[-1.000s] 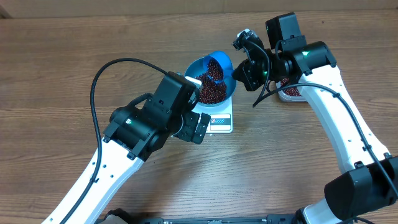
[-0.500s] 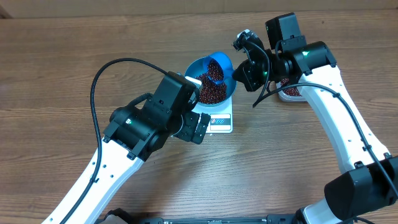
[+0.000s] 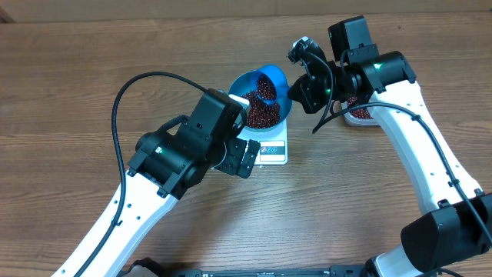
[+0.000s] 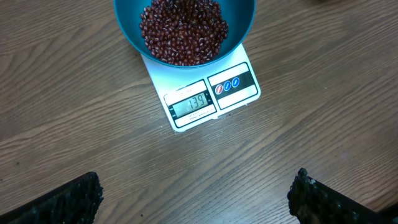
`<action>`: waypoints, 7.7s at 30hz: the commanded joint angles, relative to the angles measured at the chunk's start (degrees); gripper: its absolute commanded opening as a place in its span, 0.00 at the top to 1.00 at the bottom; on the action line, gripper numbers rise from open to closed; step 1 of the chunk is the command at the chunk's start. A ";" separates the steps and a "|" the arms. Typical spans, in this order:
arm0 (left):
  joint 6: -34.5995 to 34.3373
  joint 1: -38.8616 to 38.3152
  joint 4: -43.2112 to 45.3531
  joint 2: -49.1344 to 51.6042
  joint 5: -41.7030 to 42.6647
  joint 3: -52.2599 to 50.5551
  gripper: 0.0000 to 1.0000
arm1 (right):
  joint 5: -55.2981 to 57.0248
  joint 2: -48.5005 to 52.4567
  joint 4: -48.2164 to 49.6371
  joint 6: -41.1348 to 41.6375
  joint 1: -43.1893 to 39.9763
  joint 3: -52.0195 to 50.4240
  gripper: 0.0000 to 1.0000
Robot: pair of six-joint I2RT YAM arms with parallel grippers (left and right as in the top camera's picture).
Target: Scoop item into bowl and weigh 150g on scale
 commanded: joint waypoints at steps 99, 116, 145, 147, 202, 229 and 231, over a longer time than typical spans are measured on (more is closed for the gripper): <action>-0.59 0.35 0.02 -0.22 0.22 0.15 0.01 | 1.81 -1.75 -0.35 3.39 0.24 1.97 0.96; -0.59 0.35 0.02 -0.22 0.22 0.15 0.00 | 0.52 -1.73 -2.89 -1.38 0.24 1.97 0.96; -0.59 0.35 0.02 -0.22 0.22 0.15 0.00 | 2.25 -1.73 -1.14 5.29 0.24 1.95 0.96; -0.59 0.35 0.02 -0.22 0.22 0.15 0.00 | 2.25 -1.73 -1.14 5.29 0.24 1.95 0.96; -0.59 0.35 0.02 -0.22 0.22 0.15 0.00 | 2.01 -1.68 -3.34 1.44 0.35 1.92 0.96; -0.59 0.35 0.02 -0.22 0.22 0.15 0.01 | 0.96 -1.68 -3.50 1.81 0.35 1.92 0.96; -0.59 0.35 0.02 -0.22 0.22 0.15 0.00 | 1.09 -1.68 -3.21 2.54 0.35 1.92 0.96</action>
